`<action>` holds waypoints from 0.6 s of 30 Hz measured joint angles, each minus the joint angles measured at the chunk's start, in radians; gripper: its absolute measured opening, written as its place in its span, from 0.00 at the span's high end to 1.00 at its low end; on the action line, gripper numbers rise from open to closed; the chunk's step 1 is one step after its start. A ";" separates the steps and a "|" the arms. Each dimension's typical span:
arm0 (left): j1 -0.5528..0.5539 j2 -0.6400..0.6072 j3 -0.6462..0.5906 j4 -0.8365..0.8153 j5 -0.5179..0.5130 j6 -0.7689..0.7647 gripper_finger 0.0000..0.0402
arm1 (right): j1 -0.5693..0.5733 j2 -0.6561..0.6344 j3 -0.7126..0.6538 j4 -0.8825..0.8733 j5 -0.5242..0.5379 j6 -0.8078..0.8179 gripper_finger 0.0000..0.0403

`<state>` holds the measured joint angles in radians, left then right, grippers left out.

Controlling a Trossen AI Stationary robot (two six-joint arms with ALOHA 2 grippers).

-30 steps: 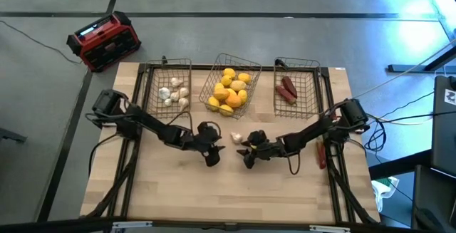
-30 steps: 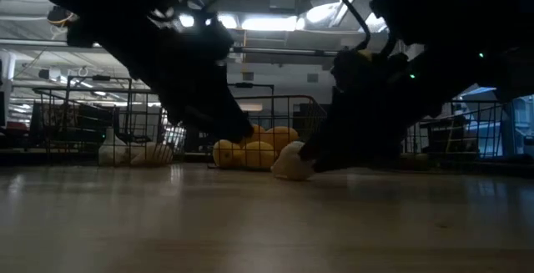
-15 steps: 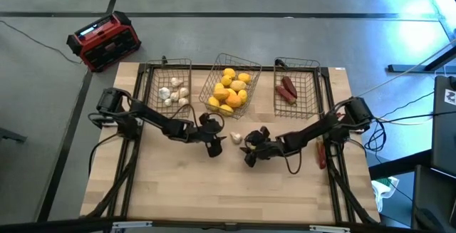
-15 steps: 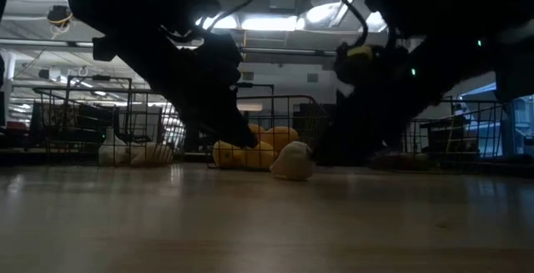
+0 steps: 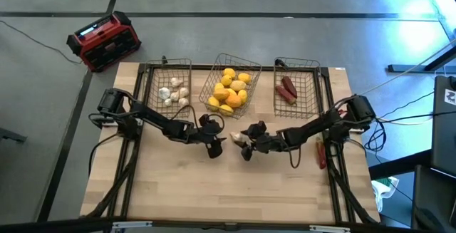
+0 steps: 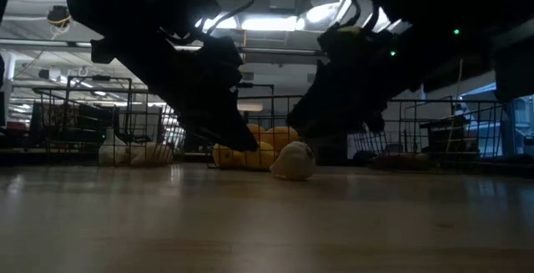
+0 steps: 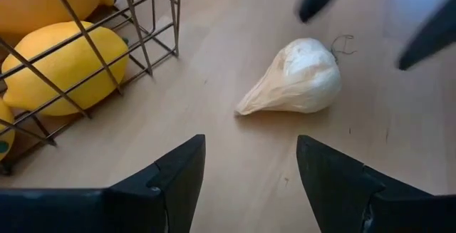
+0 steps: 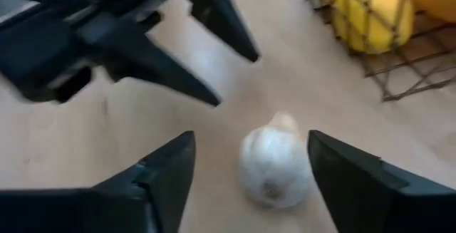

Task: Sort produce into baskets
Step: Put the garlic into the left wire basket

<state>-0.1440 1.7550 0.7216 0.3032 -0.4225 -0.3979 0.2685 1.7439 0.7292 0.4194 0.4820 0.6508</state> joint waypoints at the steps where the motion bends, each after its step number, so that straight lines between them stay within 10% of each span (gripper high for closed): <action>1: 0.000 0.000 0.000 0.000 0.000 0.001 0.46 | -0.009 0.000 0.000 -0.001 0.000 -0.001 0.33; 9: 0.000 0.000 0.000 -0.005 0.000 0.004 0.46 | -0.040 0.029 -0.001 0.001 -0.046 -0.002 0.15; 18: 0.008 0.000 0.000 0.001 -0.001 0.000 0.46 | -0.027 0.070 -0.002 -0.019 0.009 -0.037 0.17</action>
<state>-0.1356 1.7550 0.7216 0.3039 -0.4232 -0.3976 0.2417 1.8137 0.7277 0.4008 0.4907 0.6141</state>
